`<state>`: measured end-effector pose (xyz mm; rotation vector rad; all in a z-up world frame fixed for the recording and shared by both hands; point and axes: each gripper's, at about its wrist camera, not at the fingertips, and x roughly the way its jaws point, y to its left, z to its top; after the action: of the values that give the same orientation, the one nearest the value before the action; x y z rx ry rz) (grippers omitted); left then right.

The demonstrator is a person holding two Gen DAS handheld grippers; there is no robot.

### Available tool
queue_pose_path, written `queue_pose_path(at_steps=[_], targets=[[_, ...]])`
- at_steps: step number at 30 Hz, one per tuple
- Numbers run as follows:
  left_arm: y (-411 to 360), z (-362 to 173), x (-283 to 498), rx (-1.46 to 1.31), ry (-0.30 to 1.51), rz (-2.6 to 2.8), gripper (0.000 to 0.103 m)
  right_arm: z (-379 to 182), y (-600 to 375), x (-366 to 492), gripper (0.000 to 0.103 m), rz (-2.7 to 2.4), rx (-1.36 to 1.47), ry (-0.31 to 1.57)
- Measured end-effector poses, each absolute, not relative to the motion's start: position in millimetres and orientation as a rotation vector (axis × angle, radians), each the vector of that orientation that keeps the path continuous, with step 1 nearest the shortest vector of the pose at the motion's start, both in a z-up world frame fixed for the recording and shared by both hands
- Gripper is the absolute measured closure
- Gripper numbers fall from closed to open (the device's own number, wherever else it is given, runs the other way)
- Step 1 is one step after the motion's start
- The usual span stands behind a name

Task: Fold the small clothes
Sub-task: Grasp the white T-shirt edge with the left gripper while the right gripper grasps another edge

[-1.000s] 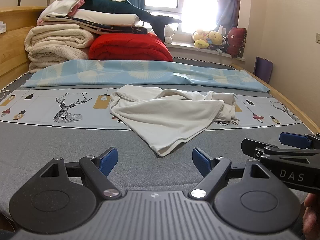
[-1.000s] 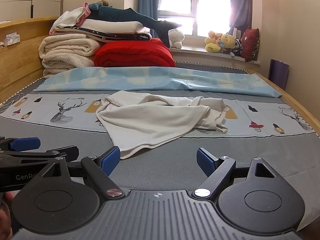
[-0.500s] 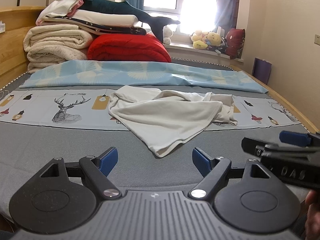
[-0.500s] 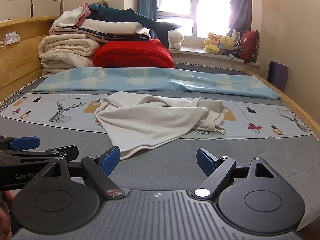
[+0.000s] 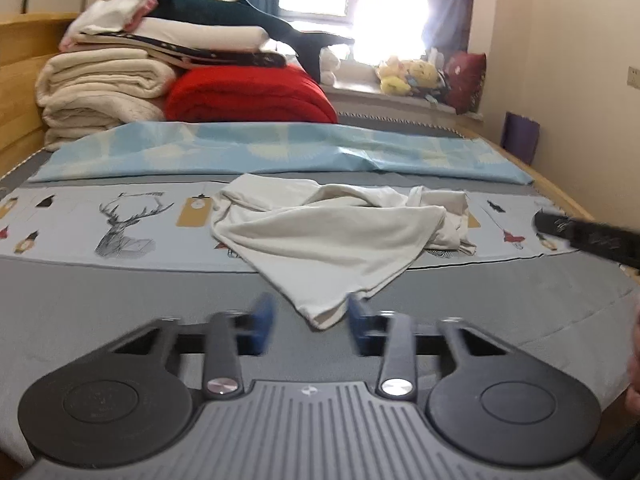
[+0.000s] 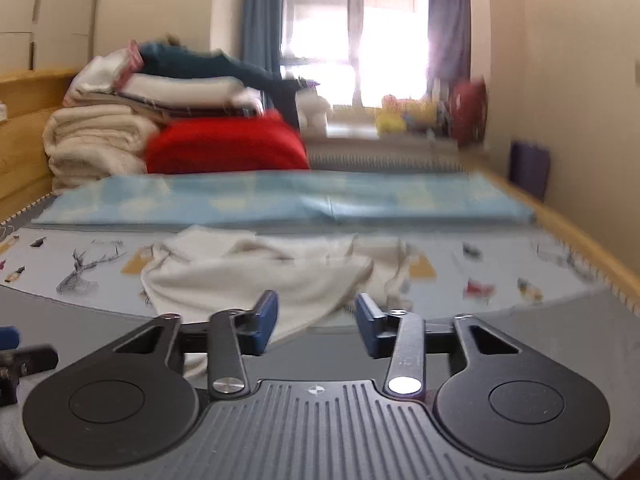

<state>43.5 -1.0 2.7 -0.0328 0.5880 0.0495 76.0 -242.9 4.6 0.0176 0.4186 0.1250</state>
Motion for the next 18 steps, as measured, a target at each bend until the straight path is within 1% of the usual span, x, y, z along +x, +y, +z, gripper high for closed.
queue_pose_path(at_steps=[2, 3, 5, 7, 9, 11, 16, 18], targets=[[1.3, -2.9, 71.5, -0.036, 0.623, 0.042, 0.083, 7.6, -246.6, 77.4, 0.064, 0.145, 0.047, 0.386], [2.2, -8.2, 87.8, -0.043, 0.641, 0.033, 0.084, 7.3, -246.9, 79.9, 0.063, 0.150, 0.042, 0.381], [4.5, -22.8, 119.0, -0.055, 0.676, 0.031, 0.084, 4.2, -248.1, 87.1, 0.063, 0.154, 0.047, 0.408], [9.3, -46.5, 153.6, -0.115, 0.752, 0.016, 0.084, 2.5, -252.9, 94.7, 0.063, 0.156, 0.078, 0.432], [15.3, -72.0, 180.9, -0.163, 0.821, 0.028, 0.080, 2.5, -256.8, 99.5, 0.063, 0.151, 0.099, 0.440], [24.0, -98.1, 204.7, -0.228, 0.889, 0.089, 0.072, 1.4, -262.9, 104.8, 0.063, 0.146, 0.123, 0.454], [41.5, -140.3, 238.1, -0.427, 0.965, 0.178, 0.073, -1.0, -277.0, 114.5, 0.063, 0.134, 0.144, 0.487], [38.6, -144.8, 241.3, -0.405, 0.961, 0.187, 0.078, -1.1, -283.3, 116.8, 0.063, 0.125, 0.150, 0.494]])
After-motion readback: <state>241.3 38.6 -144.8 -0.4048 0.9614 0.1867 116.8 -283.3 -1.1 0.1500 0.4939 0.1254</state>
